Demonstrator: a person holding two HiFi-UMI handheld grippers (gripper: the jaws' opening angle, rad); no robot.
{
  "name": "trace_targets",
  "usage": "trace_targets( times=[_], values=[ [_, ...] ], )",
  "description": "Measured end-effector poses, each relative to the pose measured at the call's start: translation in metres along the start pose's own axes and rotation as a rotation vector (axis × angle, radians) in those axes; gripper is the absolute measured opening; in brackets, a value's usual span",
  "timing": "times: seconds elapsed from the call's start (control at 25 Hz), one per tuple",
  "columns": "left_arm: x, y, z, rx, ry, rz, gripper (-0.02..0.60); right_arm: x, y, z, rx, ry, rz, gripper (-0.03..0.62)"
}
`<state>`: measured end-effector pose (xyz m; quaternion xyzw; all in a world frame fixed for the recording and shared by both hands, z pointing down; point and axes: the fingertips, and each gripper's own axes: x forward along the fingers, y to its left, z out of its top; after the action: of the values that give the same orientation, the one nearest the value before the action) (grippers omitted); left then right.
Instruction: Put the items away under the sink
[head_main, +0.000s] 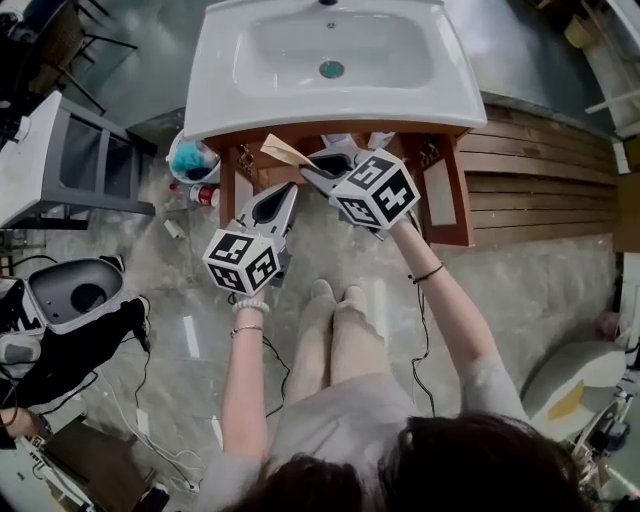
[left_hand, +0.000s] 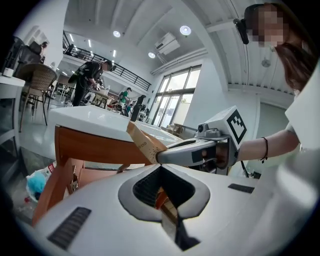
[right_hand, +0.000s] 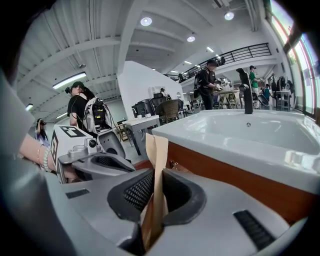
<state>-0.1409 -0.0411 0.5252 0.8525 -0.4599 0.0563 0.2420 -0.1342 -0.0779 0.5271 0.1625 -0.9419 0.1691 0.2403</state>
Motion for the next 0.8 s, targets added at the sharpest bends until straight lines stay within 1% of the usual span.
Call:
trace_targets(
  times=[0.16, 0.36, 0.52, 0.64, 0.8],
  values=[
    [0.007, 0.008, -0.020, -0.007, 0.010, 0.007, -0.003, 0.016, -0.008, -0.027, 0.021, 0.026, 0.009, 0.055],
    [0.021, 0.014, -0.046, 0.008, 0.034, 0.005, -0.003, 0.037, -0.028, -0.057, 0.041, 0.045, 0.000, 0.055],
    [0.031, 0.021, -0.060, 0.013, 0.035, 0.005, -0.003, 0.051, -0.038, -0.069, 0.067, 0.035, -0.002, 0.055],
    [0.034, 0.025, -0.070, 0.014, 0.035, 0.008, -0.003, 0.059, -0.042, -0.079, 0.055, 0.051, -0.002, 0.055],
    [0.037, 0.031, -0.081, 0.026, 0.036, 0.007, -0.003, 0.072, -0.050, -0.088, 0.061, 0.046, -0.014, 0.055]
  ],
)
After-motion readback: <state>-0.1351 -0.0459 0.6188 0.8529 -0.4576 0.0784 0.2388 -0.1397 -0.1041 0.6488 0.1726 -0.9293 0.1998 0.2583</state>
